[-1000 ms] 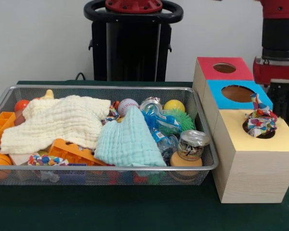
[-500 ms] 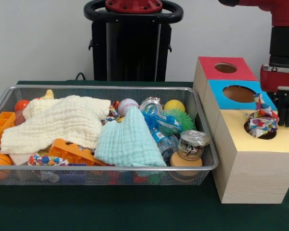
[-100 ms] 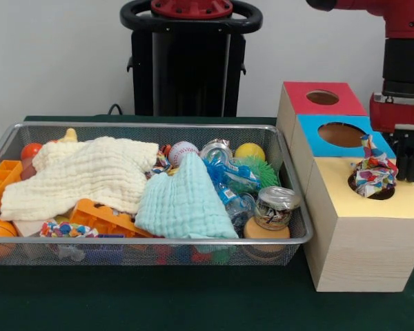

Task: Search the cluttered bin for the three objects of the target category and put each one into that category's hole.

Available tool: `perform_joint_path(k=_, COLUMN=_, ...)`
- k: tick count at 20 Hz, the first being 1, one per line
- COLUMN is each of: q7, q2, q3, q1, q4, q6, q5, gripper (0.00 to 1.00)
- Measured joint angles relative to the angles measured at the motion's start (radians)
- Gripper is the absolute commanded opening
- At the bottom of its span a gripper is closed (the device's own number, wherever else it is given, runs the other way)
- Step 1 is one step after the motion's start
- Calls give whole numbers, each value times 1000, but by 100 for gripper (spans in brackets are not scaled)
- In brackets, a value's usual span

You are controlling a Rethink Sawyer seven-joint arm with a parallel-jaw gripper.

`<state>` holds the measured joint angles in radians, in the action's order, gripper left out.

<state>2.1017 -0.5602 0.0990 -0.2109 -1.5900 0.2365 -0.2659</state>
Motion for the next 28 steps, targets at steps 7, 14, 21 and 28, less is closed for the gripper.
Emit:
perform_joint_path(k=7, q7=0, q2=-14, q3=-45, q1=44, q4=-16, q6=14, q5=0, gripper=0)
perform_joint_path(k=14, q7=0, q2=-20, q3=-93, q1=98, q4=-14, q6=67, q5=-1, gripper=0)
perform_joint_path(k=21, q7=0, q2=-15, q3=-101, q1=117, q4=6, q6=111, q5=0, gripper=0)
perform_joint_path(k=28, q7=0, q2=-3, q3=-104, q1=166, q4=14, q6=121, q5=3, gripper=0)
